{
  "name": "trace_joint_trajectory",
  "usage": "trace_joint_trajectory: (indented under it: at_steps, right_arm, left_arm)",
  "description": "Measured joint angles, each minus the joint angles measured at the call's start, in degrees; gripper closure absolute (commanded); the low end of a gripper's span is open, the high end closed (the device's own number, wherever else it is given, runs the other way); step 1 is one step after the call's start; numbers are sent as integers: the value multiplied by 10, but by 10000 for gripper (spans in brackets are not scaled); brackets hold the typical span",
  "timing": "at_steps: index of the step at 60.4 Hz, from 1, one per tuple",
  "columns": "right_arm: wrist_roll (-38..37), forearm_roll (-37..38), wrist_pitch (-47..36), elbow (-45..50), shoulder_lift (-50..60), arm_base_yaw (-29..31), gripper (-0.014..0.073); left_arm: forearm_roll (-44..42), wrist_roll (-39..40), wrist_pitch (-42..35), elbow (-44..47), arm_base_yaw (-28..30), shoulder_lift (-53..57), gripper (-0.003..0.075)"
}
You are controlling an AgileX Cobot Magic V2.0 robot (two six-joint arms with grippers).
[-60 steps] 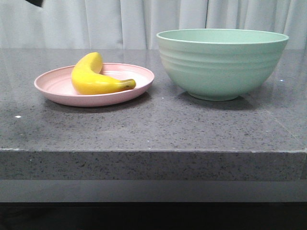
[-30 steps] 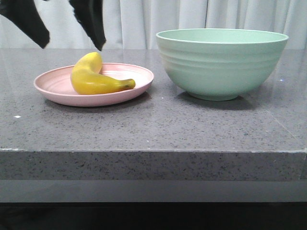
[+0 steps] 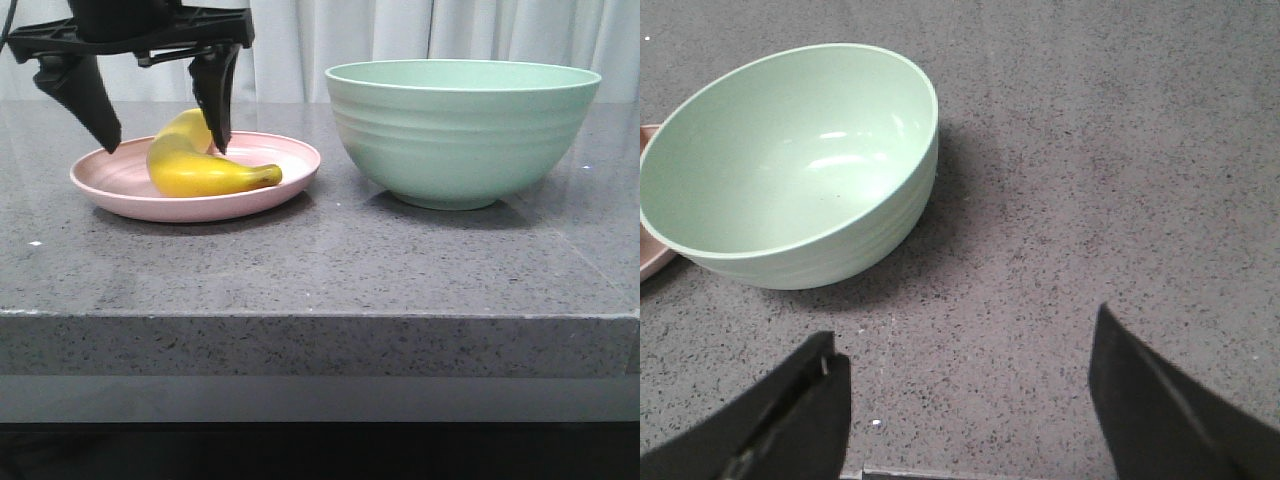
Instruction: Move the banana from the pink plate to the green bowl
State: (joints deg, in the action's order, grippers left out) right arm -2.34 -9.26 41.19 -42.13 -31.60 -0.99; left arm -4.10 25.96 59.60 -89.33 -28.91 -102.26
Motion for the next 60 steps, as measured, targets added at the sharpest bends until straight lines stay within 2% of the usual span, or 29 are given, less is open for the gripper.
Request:
trace_joint_trajectory:
  at_steps: [41,50,60]
  right_arm:
    - [0,-6,1,0,0,0,71]
    - [0,-6,1,0,0,0,71]
    - [0,-6,4,0,0,0,71]
  left_arm:
    - [0,8,-30,-1,3,-46,108]
    - [1,8,-30,-1,3,-46,225]
    - [5,8,-30,-2,3,-46,421]
